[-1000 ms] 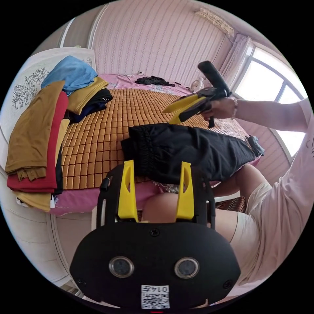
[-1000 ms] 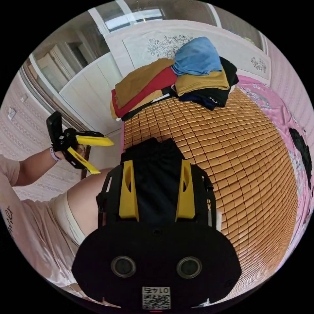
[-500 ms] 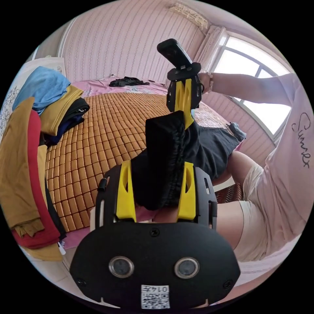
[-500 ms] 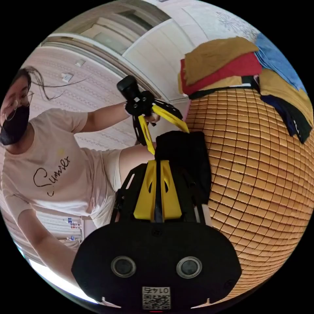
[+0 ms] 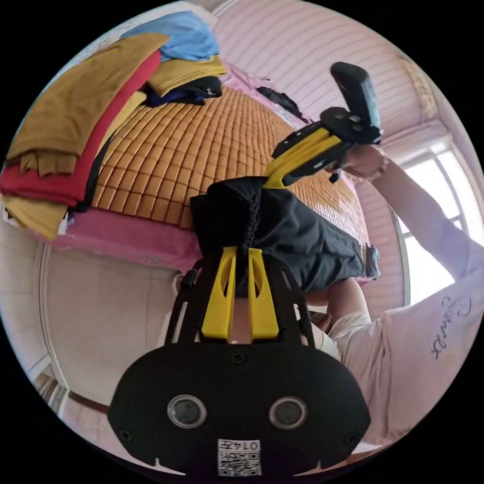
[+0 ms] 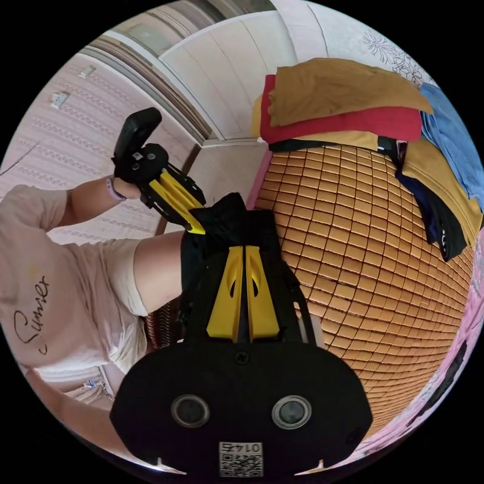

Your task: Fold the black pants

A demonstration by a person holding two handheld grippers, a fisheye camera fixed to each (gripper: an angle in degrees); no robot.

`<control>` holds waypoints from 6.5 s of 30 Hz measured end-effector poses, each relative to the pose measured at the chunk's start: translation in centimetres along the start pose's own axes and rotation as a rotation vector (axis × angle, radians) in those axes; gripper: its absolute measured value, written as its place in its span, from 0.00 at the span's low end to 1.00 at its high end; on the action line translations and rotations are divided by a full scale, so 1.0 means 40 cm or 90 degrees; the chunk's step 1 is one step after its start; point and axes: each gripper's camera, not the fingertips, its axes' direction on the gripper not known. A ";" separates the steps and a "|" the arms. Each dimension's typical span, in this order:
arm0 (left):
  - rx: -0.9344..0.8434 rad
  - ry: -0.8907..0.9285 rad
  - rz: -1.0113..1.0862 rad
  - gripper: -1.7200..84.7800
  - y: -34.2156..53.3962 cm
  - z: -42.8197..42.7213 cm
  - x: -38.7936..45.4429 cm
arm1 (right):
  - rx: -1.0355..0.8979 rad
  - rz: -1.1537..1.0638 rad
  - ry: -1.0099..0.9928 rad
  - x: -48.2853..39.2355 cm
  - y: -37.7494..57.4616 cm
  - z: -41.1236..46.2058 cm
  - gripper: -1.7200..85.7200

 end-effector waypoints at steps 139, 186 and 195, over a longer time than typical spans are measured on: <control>-0.077 -0.360 0.085 0.01 -0.484 0.411 0.798 | 0.470 1.374 0.145 -1.342 2.642 -0.272 0.03; -0.183 -0.151 0.587 0.05 0.033 0.738 1.436 | 0.060 0.668 0.141 -0.560 1.168 0.155 0.01; -0.050 -0.064 0.643 0.04 0.012 0.702 1.529 | 0.029 0.650 0.233 -0.211 1.026 0.082 0.01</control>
